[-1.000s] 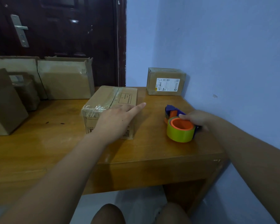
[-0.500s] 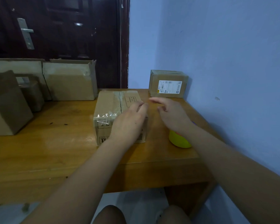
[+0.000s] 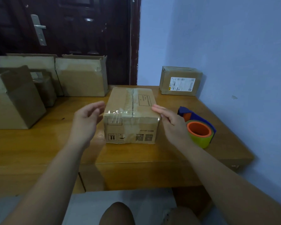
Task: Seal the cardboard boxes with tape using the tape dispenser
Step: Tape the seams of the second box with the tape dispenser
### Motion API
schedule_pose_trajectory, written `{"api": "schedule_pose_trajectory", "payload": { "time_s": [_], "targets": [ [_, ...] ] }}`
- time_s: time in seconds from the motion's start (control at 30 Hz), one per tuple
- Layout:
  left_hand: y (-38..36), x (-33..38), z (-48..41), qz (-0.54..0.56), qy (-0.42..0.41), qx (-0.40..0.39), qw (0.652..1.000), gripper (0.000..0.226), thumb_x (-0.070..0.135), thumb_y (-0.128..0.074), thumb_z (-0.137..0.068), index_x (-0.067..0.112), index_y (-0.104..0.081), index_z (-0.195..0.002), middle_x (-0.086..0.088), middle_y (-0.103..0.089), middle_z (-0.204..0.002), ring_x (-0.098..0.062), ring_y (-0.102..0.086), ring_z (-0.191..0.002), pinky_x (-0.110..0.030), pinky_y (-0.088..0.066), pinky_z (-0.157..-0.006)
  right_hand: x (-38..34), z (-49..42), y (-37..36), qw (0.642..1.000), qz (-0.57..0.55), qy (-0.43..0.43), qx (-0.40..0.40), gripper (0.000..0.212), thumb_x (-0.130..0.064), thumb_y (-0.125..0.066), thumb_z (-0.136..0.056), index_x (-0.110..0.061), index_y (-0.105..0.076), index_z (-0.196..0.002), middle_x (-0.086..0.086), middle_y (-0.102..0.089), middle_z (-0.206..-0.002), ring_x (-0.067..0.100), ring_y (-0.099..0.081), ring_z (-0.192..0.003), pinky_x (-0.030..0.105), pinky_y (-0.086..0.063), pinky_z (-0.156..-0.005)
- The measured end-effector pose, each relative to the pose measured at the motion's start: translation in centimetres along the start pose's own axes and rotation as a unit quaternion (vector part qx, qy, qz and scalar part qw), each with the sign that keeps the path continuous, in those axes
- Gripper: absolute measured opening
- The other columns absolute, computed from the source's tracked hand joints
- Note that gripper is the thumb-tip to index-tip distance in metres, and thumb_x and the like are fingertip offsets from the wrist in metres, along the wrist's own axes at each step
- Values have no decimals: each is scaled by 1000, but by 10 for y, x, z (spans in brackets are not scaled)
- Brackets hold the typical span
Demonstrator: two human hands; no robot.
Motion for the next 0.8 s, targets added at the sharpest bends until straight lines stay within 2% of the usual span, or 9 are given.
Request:
{"api": "schedule_pose_trajectory", "payload": {
  "time_s": [0.07, 0.13, 0.23, 0.3, 0.4, 0.47, 0.53, 0.67, 0.8],
  "targets": [
    [-2, -10, 5, 11, 5, -18, 1000, 35, 11, -40, -99, 25, -54, -128, 10, -60, -121, -6, -54, -113, -34, -47, -98, 3, 0, -3, 1000, -21, -6, 10, 37, -7, -39, -100, -27, -56, -128, -16, -46, -139, -13, -32, -123, 18, -40, -104],
    [-5, -18, 11, 20, -11, -24, 999, 35, 19, -41, -99, 31, -51, -130, 12, -55, -130, -8, -49, -121, -35, -46, -99, 6, 2, -6, 999, -44, -8, 21, 38, -7, -40, -100, -28, -56, -126, -21, -45, -134, -13, -34, -124, 24, -39, -108],
    [-9, -27, 15, 34, -43, -64, 996, 39, 27, -36, -100, 34, -39, -138, 21, -50, -128, 3, -49, -116, -14, -50, -80, 7, 4, -10, 997, -68, -13, 37, 38, -5, -39, -100, -26, -58, -125, -25, -47, -130, -21, -39, -116, 21, -38, -108],
    [-10, -30, 16, 21, -74, -71, 994, 39, 31, -33, -99, 38, -34, -138, 26, -47, -124, 14, -48, -110, -7, -47, -77, 9, 4, -11, 996, -76, -14, 48, 38, -5, -39, -100, -26, -60, -124, -29, -47, -125, -25, -39, -113, 22, -39, -107],
    [-10, -37, 13, -8, -121, -64, 991, 35, 41, -30, -97, 52, -34, -130, 13, -44, -139, 1, -43, -125, -24, -44, -97, 11, 4, -13, 993, -97, -13, 68, 40, -2, -39, -99, -27, -60, -121, -29, -49, -123, -20, -41, -116, 26, -42, -106],
    [-9, -41, 12, -13, -129, -80, 988, 35, 49, -30, -96, 58, -34, -129, 9, -39, -145, -7, -38, -132, -38, -44, -101, 12, 4, -14, 991, -111, -6, 78, 41, 0, -38, -99, -27, -61, -120, -29, -50, -123, -17, -43, -119, 26, -42, -106],
    [-7, -43, 10, -19, -129, -91, 987, 36, 53, -30, -95, 63, -33, -129, 12, -36, -146, -6, -35, -133, -41, -45, -100, 14, 4, -15, 989, -122, -3, 83, 42, 2, -38, -98, -26, -61, -119, -28, -51, -122, -16, -43, -119, 23, -42, -106],
    [-5, -46, 10, -120, -216, -60, 967, 35, 35, -29, -101, 47, -30, -133, 11, -39, -139, 19, -31, -121, 0, -30, -94, 14, 4, -18, 986, -137, 4, 90, 41, 3, -37, -98, -23, -61, -119, -21, -53, -126, -18, -44, -117, 11, -41, -99],
    [1, -48, 6, -195, -260, -49, 944, 40, 39, -27, -98, 33, -36, -136, 3, -43, -139, 8, -34, -124, -6, -27, -96, 16, 3, -20, 983, -157, 4, 92, 41, 2, -36, -99, -25, -62, -116, -24, -53, -123, -16, -45, -118, 14, -42, -99]
  ]
}}
Point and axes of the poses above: each hand's wrist, its own z-axis away from the middle knuckle, its own y-axis out of the back of the hand, x = y × z, the point moved 1 cm from there along -z, towards the middle knuckle
